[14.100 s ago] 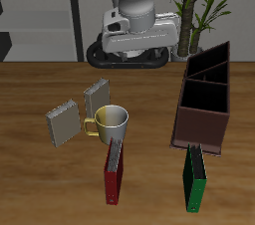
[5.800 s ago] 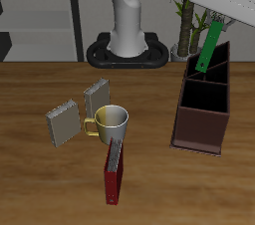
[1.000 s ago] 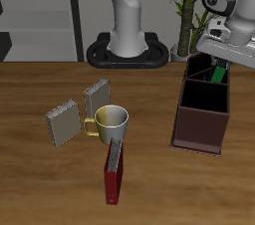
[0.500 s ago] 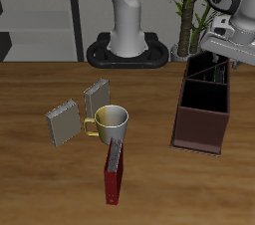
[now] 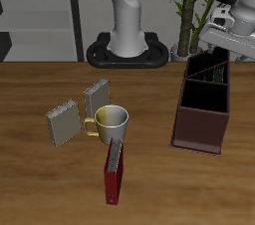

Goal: Place the green book into the left desk caddy's back compartment

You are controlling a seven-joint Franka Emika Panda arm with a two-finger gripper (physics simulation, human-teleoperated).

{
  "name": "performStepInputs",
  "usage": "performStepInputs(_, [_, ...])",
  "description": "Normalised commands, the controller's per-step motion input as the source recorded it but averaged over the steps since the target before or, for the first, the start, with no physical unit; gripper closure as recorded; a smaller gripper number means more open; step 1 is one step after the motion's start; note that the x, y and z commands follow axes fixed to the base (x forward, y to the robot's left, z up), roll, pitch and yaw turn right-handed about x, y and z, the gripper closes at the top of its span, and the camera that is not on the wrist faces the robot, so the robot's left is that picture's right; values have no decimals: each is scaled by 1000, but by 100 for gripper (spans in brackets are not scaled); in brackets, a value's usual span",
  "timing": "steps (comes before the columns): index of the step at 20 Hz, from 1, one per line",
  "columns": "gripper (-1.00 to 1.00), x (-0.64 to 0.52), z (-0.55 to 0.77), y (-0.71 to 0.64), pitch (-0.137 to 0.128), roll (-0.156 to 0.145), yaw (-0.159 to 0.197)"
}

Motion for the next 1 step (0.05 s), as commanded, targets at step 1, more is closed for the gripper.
performStepInputs(1, [-100,-60,197,-82,-19,3,-3])
